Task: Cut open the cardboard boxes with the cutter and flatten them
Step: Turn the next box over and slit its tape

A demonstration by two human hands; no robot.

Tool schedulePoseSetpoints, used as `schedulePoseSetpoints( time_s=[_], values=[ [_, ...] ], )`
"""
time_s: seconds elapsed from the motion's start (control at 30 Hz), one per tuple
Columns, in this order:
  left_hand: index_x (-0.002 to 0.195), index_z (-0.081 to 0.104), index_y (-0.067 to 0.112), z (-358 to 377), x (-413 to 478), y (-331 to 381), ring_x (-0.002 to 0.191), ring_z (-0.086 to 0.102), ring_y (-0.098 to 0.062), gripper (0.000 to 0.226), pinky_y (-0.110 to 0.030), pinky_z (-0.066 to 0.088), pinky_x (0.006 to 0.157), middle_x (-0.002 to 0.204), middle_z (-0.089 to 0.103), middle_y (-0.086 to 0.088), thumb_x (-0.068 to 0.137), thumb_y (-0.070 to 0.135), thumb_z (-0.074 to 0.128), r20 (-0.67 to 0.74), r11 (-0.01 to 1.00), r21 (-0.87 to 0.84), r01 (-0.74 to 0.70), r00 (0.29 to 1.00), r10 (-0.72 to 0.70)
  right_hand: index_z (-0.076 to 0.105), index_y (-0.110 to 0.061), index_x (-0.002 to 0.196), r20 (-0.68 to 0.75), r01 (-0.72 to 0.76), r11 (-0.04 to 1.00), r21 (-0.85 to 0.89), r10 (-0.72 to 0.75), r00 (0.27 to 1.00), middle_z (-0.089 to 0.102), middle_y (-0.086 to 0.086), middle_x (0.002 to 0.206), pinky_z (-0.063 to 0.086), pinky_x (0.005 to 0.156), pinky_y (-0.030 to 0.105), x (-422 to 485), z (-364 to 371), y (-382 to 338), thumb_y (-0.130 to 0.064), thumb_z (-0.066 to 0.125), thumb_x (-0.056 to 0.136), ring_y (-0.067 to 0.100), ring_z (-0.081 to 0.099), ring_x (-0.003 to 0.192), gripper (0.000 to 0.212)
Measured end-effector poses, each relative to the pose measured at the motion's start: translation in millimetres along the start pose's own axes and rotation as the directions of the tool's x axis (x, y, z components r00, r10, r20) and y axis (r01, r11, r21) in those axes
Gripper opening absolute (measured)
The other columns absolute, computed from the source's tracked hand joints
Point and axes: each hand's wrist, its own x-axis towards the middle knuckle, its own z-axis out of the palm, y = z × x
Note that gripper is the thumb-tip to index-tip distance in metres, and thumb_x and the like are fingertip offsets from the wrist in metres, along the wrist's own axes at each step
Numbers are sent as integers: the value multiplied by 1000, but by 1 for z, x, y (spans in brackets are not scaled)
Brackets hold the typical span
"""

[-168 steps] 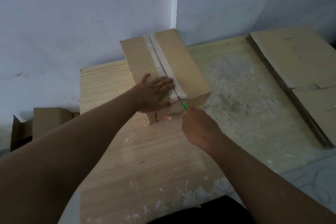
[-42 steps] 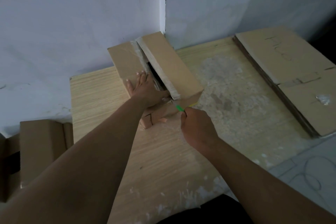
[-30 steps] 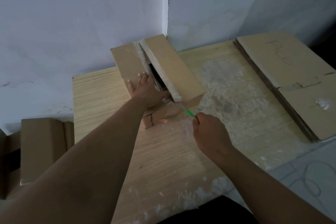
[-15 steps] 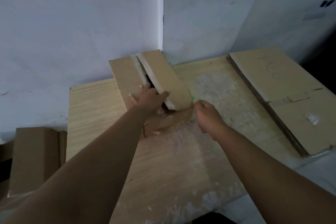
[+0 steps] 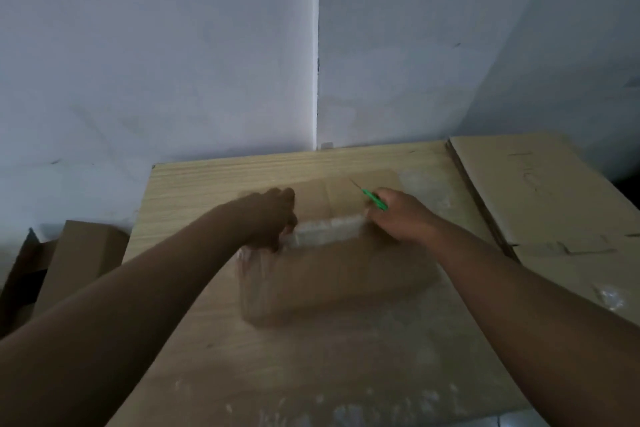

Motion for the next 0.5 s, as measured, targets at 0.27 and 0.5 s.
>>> schedulePoseSetpoints(
  time_s=[0.27,0.5],
  values=[
    [132,56,28,3,8,4,143,31,-33,36,-71,2,121,151,31,-10,96,23,60,-294,902,36,431,867,-402,62,-10,84,452,-112,988,109,51,891,52,6,57,34,44,20,-7,-23,42,-34,80,81,16,41,41,30],
    [158,30,34,9,21,86,158,7,-19,105,-69,-12,120,168,21,2,72,72,77,-26,935,-341,99,993,-115,49,-13,71,424,-365,606,706,51,904,30,-5,39,15,35,14,-18,31,32,-16,61,96,7,21,30,28]
  ],
)
